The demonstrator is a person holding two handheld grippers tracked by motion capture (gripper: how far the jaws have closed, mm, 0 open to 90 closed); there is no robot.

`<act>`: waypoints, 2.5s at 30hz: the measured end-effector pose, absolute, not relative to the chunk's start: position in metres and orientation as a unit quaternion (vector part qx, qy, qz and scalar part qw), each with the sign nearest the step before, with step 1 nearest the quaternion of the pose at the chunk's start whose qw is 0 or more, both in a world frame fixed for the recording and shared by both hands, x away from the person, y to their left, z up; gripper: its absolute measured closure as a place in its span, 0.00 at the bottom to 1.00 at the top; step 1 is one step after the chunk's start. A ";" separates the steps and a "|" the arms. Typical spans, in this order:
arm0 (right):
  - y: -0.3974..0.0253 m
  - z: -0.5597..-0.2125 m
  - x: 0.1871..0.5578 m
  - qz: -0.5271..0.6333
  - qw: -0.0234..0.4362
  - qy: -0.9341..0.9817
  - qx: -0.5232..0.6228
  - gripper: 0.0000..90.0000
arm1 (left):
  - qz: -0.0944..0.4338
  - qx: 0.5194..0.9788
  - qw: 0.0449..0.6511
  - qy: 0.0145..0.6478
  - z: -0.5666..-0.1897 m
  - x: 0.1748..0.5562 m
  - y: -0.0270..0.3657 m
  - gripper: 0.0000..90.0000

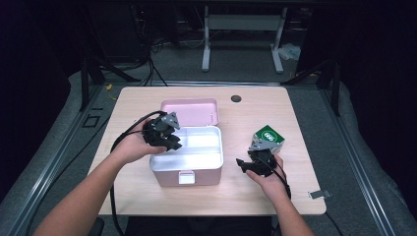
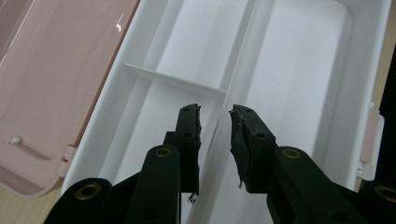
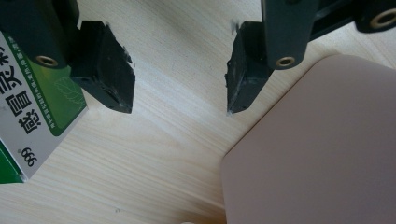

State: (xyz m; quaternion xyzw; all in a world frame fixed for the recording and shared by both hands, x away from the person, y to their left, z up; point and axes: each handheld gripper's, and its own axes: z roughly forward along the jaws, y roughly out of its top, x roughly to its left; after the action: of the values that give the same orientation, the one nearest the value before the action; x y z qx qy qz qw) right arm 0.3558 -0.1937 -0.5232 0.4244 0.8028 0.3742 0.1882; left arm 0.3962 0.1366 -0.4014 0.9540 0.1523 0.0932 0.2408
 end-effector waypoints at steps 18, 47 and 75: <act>-0.194 -0.524 0.356 0.372 0.189 0.806 0.419 0.46 | 0.095 0.986 0.112 0.076 -0.406 0.404 0.103 0.91; -0.193 -0.526 0.357 0.366 0.188 0.810 0.418 0.46 | 0.075 0.996 0.037 0.030 -0.421 0.412 0.076 0.95; -0.194 -0.526 0.357 0.369 0.185 0.808 0.421 0.46 | 0.114 0.991 0.060 0.032 -0.374 0.399 0.090 0.99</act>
State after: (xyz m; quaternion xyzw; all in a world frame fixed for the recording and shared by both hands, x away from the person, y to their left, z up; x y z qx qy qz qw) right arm 0.3573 -0.1938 -0.5264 0.4208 0.8079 0.3686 0.1853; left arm 0.3985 0.0903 -0.3741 0.9912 0.0325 0.1136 0.0598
